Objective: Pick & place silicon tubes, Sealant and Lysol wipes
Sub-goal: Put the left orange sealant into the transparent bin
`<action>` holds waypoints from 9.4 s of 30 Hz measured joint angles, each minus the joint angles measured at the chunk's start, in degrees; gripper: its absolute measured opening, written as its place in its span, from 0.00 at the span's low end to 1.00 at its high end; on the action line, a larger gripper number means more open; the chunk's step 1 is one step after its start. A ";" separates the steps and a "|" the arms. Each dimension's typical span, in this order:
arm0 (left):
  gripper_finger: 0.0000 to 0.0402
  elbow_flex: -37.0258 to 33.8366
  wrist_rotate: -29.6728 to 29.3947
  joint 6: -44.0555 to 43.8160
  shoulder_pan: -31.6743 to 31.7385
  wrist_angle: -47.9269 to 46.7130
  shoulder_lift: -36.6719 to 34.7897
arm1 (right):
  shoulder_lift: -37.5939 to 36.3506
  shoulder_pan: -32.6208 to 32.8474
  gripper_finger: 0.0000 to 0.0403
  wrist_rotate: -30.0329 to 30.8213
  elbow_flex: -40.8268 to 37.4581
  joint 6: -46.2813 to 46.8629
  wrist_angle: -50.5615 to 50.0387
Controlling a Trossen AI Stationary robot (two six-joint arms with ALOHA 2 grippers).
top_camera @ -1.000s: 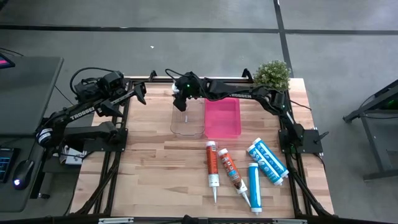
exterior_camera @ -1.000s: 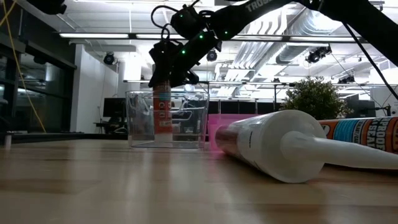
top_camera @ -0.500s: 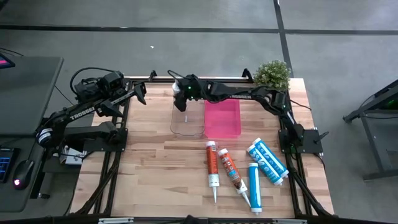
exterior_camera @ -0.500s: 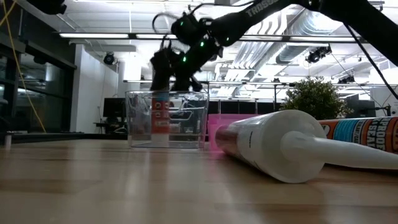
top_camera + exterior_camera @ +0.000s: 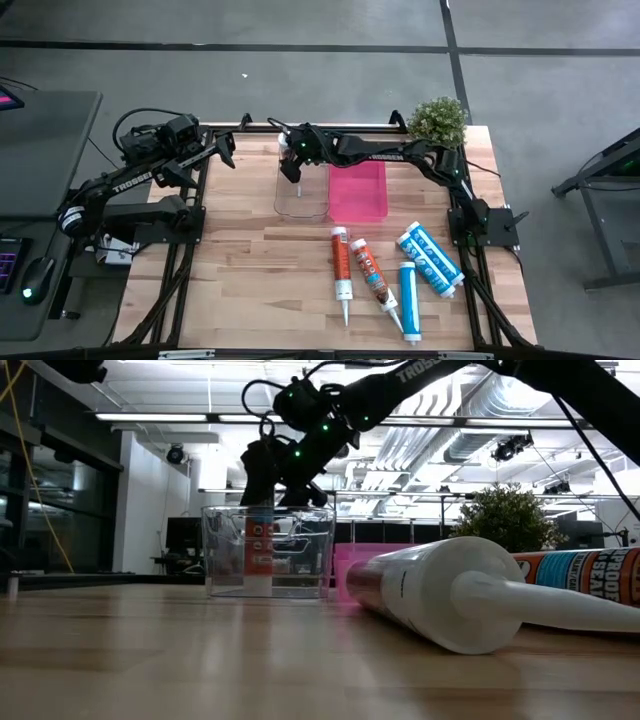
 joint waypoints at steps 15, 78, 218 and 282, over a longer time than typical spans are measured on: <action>0.98 0.00 -0.02 0.00 -0.01 0.00 0.00 | -4.71 0.85 0.86 4.31 0.08 -1.88 -9.07; 0.98 0.02 0.39 -2.08 -0.02 -1.68 -0.02 | -23.18 37.17 0.87 -7.33 -28.87 -63.63 -21.52; 0.98 0.02 2.05 -1.90 -0.02 -1.39 -0.02 | -21.79 16.03 0.51 15.64 -40.44 -4.63 62.03; 0.98 0.02 -0.20 0.24 0.00 -22.45 4.68 | -13.63 11.98 0.50 12.44 -42.64 -2.14 76.83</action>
